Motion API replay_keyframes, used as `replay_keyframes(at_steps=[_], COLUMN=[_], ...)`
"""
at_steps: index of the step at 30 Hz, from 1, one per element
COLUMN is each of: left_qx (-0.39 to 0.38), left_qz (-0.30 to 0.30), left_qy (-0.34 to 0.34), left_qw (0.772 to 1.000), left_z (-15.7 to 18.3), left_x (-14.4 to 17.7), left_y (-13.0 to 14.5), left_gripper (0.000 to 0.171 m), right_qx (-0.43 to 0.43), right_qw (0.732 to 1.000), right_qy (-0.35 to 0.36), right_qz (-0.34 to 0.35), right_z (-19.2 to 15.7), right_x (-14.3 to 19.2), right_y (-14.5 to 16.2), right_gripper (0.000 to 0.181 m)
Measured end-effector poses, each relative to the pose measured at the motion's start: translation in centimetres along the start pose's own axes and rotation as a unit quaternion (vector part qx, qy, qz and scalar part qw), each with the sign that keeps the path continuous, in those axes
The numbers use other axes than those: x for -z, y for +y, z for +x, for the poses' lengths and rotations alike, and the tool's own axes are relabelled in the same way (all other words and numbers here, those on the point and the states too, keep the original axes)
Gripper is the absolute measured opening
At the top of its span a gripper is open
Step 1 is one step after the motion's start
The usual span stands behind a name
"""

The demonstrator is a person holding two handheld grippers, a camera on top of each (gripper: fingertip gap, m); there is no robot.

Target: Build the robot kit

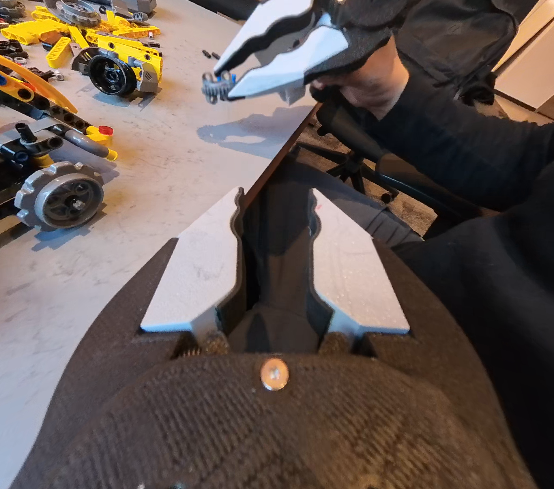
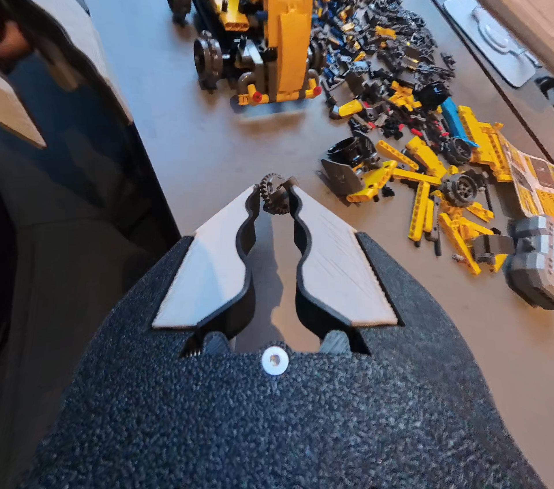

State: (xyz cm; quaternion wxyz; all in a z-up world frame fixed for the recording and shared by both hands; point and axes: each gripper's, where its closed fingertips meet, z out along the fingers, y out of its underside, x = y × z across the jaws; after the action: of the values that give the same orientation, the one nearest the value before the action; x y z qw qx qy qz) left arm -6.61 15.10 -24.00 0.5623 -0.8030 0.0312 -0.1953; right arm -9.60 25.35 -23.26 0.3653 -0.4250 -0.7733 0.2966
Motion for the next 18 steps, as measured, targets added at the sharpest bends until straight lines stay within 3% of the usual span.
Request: replay_keyframes(at_steps=[12,18], left_qx=[0.002,0.009], left_qz=[-0.001,0.014], left_qy=[-0.009,-0.017], left_qw=[1.0,1.0], left_z=[-0.3,-0.8], left_x=[0.3,0.9], left_y=[0.2,-0.3], left_gripper=[0.04,0.039], right_qx=[-0.007,-0.049], right_qw=[0.999,0.999], right_qy=[-0.014,-0.019], right_qz=[-0.042,-0.002], right_z=[-1.4,-0.3], right_x=[-2.8,-0.2], right_y=[1.9,1.2], right_gripper=[0.022,0.037])
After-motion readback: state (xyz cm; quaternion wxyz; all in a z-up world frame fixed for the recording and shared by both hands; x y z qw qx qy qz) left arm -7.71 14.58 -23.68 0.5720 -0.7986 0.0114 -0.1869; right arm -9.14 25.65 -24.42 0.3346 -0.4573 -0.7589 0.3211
